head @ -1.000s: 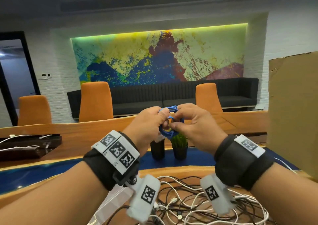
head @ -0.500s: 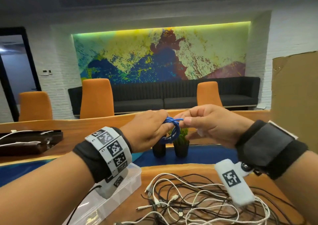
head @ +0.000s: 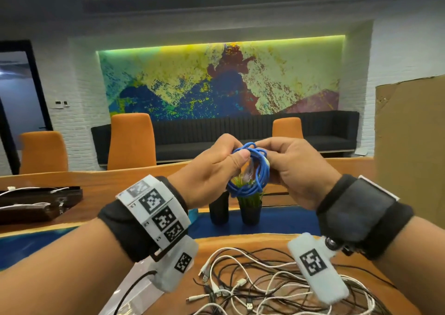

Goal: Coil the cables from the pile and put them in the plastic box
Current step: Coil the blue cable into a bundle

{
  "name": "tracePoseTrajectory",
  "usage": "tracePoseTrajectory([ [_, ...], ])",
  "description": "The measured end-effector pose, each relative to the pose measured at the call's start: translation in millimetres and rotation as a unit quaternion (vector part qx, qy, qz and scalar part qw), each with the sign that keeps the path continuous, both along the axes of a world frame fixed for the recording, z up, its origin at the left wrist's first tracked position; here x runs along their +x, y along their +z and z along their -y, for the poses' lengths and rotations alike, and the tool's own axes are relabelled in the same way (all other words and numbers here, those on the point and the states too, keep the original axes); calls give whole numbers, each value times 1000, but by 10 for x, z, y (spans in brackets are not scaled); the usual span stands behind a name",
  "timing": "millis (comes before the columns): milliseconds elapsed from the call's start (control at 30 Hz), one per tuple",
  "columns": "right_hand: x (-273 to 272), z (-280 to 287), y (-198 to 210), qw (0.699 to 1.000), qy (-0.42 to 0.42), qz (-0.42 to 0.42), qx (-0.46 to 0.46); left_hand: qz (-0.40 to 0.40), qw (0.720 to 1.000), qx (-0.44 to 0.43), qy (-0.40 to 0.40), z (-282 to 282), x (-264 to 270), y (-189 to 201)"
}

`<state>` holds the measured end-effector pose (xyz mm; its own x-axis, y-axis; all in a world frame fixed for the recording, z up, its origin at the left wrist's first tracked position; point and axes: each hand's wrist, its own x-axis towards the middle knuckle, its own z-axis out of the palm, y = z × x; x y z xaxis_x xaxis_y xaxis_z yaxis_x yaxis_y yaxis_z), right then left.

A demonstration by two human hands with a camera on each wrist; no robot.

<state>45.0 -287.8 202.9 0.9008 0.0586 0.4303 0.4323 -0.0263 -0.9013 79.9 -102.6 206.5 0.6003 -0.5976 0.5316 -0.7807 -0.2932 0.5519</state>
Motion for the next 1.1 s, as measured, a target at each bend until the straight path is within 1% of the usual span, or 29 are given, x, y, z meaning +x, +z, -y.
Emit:
tracePoseTrajectory([
  [67,-18,21,27,994,59,-83,51,41,999,14,12,-11,-13,-10],
  [133,-41,31,13,979,123,-143,85,79,996,29,30,-20,-28,-25],
  [267,-75,23,-29,944,204,-193,173,125,990,29,55,11,-54,-26],
  [300,-93,18,-12,934,228,-198,188,129,990,27,59,27,-52,-17],
  [333,-105,14,12,933,241,-194,184,135,989,27,59,46,-49,-7],
  [367,-117,13,39,942,238,-178,158,142,988,27,58,65,-48,-2],
  [400,-115,9,71,957,218,-151,117,146,987,26,58,82,-47,3],
  [467,-108,-16,155,984,145,-99,11,138,988,5,65,102,-45,8],
  [500,-96,-15,194,991,105,-75,-45,133,989,-9,72,100,-36,8],
  [567,-88,-7,263,986,30,-27,-162,116,989,-35,85,88,-5,-4],
  [633,-100,9,312,961,-31,25,-273,94,991,-55,80,68,25,-41],
  [667,-101,16,330,941,-61,53,-327,77,992,-62,74,68,43,-69],
  [733,-105,19,360,890,-113,97,-431,21,994,-75,73,71,70,-128],
  [800,-99,-15,372,830,-154,117,-523,-19,994,-54,92,67,110,-159],
  [833,-94,-40,361,797,-172,119,-566,-19,993,-25,111,66,115,-158],
  [867,-83,-74,334,767,-183,118,-603,-1,990,15,138,60,111,-148],
  [933,-46,-163,253,725,-181,104,-657,87,971,108,195,74,66,-118],
  [967,-30,-204,219,712,-176,102,-672,127,959,148,204,99,31,-106],
  [1000,-16,-232,204,705,-173,105,-680,149,953,170,202,132,-15,-84],
  [1033,-13,-240,209,705,-170,114,-679,146,953,180,195,156,-31,-59],
  [1100,-32,-218,242,718,-162,138,-663,108,965,160,177,145,13,-27],
])
